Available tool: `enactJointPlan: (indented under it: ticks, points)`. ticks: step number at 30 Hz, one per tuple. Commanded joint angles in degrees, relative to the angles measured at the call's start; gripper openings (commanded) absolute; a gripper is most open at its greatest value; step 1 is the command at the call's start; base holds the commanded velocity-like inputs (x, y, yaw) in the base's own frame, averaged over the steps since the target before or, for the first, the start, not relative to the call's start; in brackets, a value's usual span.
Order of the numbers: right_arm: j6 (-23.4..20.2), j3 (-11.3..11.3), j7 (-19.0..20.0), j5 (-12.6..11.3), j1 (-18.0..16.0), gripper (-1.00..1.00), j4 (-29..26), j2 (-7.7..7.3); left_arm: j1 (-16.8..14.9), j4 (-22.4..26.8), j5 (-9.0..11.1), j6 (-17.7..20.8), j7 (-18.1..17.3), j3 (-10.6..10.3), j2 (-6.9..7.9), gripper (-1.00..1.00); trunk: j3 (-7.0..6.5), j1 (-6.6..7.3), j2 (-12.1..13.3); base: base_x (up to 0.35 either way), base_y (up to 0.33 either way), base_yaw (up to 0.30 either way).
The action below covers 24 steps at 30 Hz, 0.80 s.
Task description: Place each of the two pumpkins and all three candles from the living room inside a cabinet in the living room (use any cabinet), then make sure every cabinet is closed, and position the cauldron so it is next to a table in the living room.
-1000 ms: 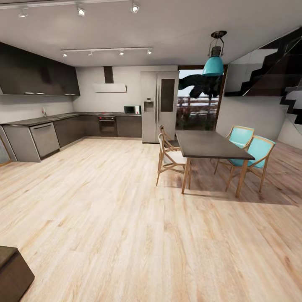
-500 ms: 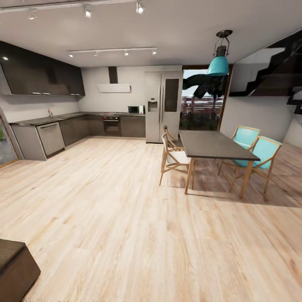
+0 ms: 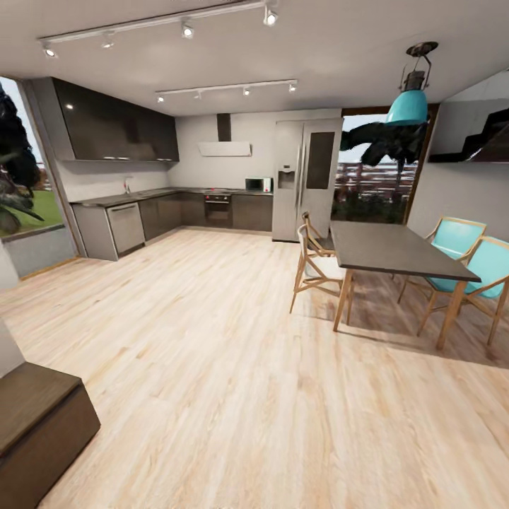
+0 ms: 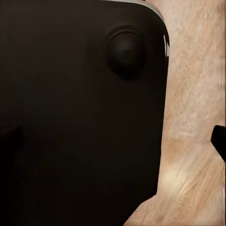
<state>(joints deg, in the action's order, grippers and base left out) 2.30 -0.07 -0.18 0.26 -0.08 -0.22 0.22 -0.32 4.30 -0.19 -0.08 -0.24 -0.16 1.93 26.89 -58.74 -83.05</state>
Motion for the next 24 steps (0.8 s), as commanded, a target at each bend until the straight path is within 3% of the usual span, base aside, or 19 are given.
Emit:
enactJointPlan:
  ticks: [1, 13, 24]
  points:
    - [0.2, 0.0, 0.0, 0.0, 0.0, 1.00, 0.0, 0.02, 0.0, 0.0, 0.0, 0.0, 0.0, 0.0, 0.01, 1.00, 0.07, 0.02, 0.0, -0.115, -0.238, 0.281]
    - [0.2, 0.1, -0.3, 0.3, 0.0, 1.00, 0.3, 0.12, 0.0, 0.0, 0.0, 0.0, 0.0, 0.0, 0.08, 1.00, 0.52, 0.02, 0.0, -0.113, -0.175, 0.273]
    - [0.3, 0.2, -0.3, 0.7, 0.0, 1.00, 0.3, 0.13, 0.0, 0.0, 0.1, 0.0, 0.0, 0.0, 0.09, 1.00, 1.10, 0.02, 0.0, -0.060, -0.027, 0.256]
